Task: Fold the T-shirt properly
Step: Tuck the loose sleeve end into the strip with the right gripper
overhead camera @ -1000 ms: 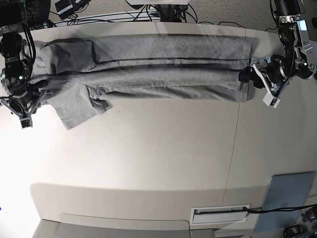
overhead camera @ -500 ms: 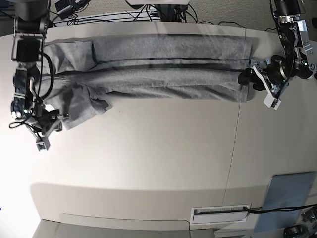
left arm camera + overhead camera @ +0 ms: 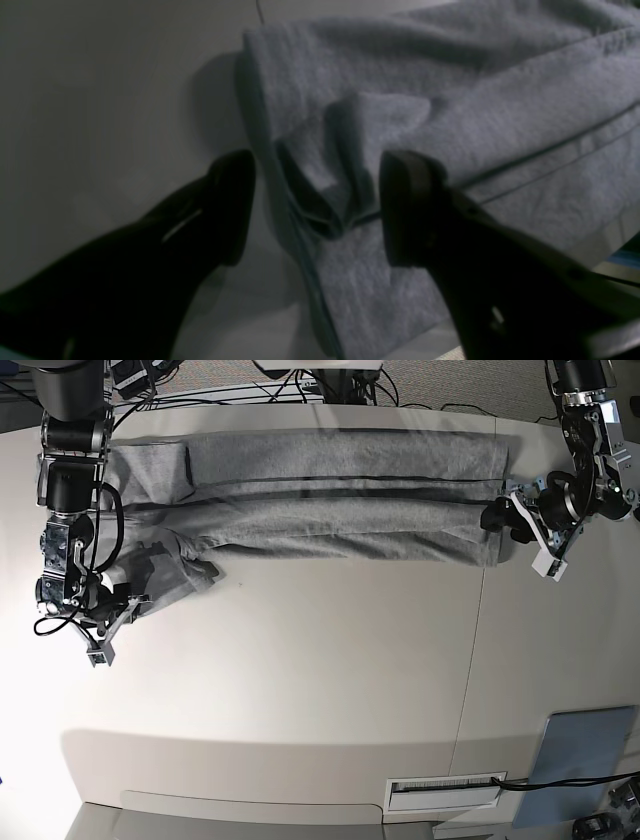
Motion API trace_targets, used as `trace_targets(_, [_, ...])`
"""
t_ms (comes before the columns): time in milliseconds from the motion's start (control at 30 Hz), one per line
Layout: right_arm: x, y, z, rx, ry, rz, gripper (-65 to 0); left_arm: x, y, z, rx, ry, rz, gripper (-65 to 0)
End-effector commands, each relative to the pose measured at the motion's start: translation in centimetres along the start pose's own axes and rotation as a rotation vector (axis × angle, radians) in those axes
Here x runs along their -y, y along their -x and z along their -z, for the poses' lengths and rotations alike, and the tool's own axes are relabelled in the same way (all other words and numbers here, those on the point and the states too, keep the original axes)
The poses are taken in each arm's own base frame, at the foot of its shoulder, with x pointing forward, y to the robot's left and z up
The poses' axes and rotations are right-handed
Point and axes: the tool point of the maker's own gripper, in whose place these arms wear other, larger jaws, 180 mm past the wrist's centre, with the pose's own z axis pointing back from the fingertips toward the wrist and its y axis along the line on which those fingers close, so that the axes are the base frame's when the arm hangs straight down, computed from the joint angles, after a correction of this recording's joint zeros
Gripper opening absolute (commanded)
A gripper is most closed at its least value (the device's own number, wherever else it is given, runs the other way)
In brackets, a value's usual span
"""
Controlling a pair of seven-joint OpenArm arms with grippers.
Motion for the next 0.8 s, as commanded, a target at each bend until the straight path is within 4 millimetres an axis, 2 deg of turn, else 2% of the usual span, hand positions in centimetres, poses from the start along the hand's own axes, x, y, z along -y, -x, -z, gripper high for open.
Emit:
trace_targets(0, [0.7, -0.2, -0.6, -0.014, 0.006, -0.027, -51.5, -0.4, -1.3, -0.7, 0.038, -0.012, 0.021, -25.3])
trace_targets(133, [0.4, -0.1, -0.6, -0.013, -0.014, -0.058, -65.0, -0.4, -1.3, -0.7, 0.039, -0.011, 0.021, -25.3])
trace_targets(267, [1.3, -1.9, -1.6, 0.058, 0.015, -0.070, -65.0, -0.3, -1.3, -0.7, 0.038, -0.011, 0.021, -25.3])
trace_targets(433, [2.2, -3.8, -4.9, 0.133, 0.077, -0.146, -65.0, -0.6, -1.0, -0.7, 0.031, -0.025, 0.025, -25.3])
trace_targets(567, [0.7, -3.4, -8.1, 0.211, 0.102, -0.227, -65.0, -0.5, -1.4, -0.7, 0.055, -0.024, 0.024, -25.3])
trace_targets(767, [-3.5, -0.1, -11.9, 0.257, 0.113, -0.359, -65.0, -0.6, -1.3, -0.7, 0.052, -0.027, 0.026, -25.3])
